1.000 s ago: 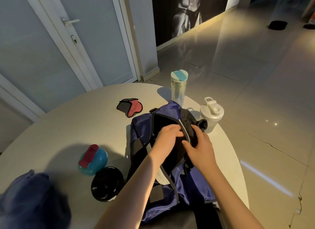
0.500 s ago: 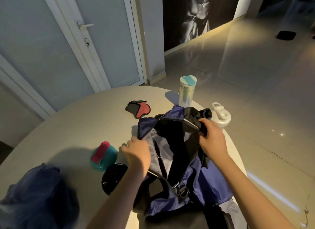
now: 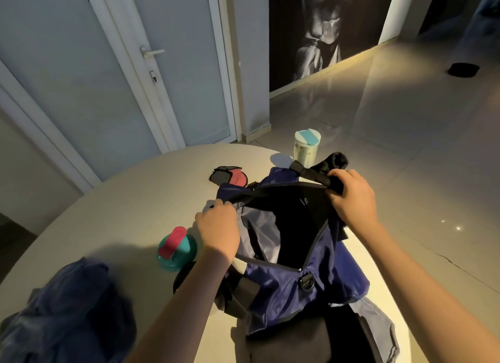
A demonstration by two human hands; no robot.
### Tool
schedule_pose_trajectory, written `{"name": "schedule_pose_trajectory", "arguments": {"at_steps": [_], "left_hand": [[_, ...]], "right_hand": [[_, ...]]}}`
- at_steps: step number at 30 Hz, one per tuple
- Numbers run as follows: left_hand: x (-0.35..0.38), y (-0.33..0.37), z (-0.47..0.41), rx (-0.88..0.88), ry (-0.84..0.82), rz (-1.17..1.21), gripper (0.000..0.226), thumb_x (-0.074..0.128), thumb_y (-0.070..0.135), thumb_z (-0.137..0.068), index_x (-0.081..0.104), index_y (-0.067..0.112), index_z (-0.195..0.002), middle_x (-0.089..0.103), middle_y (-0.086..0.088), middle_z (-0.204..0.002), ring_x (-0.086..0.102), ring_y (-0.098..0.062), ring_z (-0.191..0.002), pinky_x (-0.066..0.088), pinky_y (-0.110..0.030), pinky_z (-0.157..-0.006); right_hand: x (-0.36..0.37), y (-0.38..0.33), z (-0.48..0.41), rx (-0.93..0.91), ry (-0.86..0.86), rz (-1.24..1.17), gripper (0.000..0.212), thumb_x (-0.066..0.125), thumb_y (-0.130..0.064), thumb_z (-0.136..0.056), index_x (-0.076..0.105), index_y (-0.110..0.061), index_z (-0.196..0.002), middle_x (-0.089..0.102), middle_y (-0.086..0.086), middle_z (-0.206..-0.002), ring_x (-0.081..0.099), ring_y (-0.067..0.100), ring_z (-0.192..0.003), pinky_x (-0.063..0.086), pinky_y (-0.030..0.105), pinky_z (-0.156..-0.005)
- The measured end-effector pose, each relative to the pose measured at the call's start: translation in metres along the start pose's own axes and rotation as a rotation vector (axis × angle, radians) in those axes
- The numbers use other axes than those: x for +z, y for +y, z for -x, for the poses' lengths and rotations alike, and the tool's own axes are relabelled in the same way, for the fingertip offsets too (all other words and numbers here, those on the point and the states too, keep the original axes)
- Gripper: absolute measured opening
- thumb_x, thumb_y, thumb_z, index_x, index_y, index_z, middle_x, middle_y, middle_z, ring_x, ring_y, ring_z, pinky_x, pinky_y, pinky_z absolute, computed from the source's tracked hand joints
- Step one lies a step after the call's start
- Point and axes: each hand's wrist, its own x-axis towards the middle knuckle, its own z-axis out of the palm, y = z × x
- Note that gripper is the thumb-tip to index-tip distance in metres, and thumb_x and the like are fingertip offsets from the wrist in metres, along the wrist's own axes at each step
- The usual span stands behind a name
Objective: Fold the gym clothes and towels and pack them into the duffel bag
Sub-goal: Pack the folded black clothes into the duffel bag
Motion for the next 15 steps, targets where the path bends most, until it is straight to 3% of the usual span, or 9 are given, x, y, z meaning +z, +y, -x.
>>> {"name": "schedule_pose_trajectory", "arguments": {"at_steps": [3,7,11,15], "left_hand": [[0.005,0.000,0.001,0.009,-0.025,0.032,0.033,0.047,0.012,-0.093,0.052,0.016,-0.125,0.055,-0.005,-0.117,0.061,-0.019,-0.097,0.039,-0.029,-0.078],[0.006,0.002,-0.001,0.031,-0.024,0.071,0.034,0.049,0.012,-0.093,0.051,0.017,-0.126,0.054,-0.004,-0.118,0.061,-0.018,-0.097,0.041,-0.029,-0.080],[0.004,0.007,-0.001,0.055,-0.039,0.100,0.036,0.047,0.010,-0.093,0.049,0.016,-0.129,0.053,-0.006,-0.122,0.060,-0.020,-0.101,0.041,-0.031,-0.085],[0.003,0.011,-0.001,0.067,-0.043,0.114,0.039,0.048,0.009,-0.093,0.047,0.015,-0.131,0.052,-0.006,-0.125,0.061,-0.021,-0.102,0.042,-0.032,-0.086]], "right_hand": [[0.008,0.008,0.005,0.153,-0.034,-0.201,0.033,0.078,-0.015,-0.074,0.067,-0.009,-0.104,0.063,0.008,-0.094,0.055,0.021,-0.085,0.030,0.021,-0.070],[0.013,0.026,0.014,0.317,-0.136,-0.485,0.027,0.080,-0.021,-0.073,0.068,-0.013,-0.095,0.066,0.004,-0.087,0.061,0.022,-0.079,0.048,0.030,-0.075],[0.018,0.035,0.022,0.366,-0.204,-0.665,0.021,0.076,-0.025,-0.078,0.069,-0.015,-0.095,0.069,0.006,-0.092,0.063,0.021,-0.079,0.052,0.038,-0.078],[0.018,0.035,0.029,0.398,-0.253,-0.759,0.018,0.069,-0.017,-0.084,0.067,-0.008,-0.100,0.067,0.008,-0.094,0.060,0.016,-0.078,0.052,0.022,-0.070]]}}
